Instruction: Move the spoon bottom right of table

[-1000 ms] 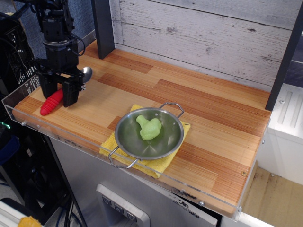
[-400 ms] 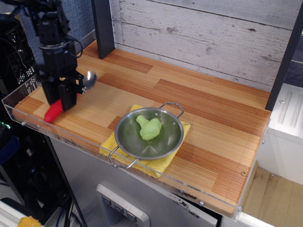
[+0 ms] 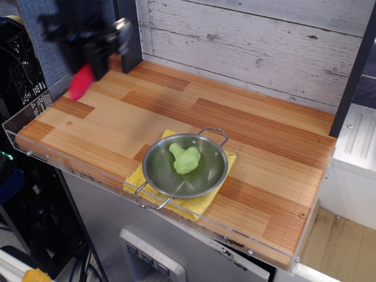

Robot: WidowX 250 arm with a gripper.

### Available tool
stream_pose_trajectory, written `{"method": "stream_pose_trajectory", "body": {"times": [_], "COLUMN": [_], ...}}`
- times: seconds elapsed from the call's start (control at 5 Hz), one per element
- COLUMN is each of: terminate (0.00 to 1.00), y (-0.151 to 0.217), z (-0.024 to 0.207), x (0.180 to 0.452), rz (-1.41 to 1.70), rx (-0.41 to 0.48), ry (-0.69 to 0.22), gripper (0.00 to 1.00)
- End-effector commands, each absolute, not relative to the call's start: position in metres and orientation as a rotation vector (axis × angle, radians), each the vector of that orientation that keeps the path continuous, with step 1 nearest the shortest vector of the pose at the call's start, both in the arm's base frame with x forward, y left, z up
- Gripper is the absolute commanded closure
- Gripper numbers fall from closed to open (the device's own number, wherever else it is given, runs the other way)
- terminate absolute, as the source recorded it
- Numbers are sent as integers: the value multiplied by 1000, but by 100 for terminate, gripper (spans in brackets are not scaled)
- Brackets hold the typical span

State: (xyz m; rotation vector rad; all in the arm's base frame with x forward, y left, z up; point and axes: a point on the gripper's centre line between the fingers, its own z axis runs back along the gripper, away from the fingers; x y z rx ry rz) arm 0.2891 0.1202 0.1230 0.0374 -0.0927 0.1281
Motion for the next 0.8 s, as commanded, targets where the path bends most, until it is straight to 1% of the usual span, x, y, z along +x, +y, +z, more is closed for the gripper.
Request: {"method": "stream_pose_trajectory", "body": {"times": [0.0, 0.2, 0.4, 0.6], "terminate": [0, 0, 0, 0], "y": [40, -10, -39, -66], "z": [186, 178, 167, 151], "x": [283, 273, 266, 259], "rz": [111, 129, 139, 145], "rx": [9, 39, 40, 34], "ry": [-159, -178, -205, -197], "gripper": [100, 100, 100, 100]}}
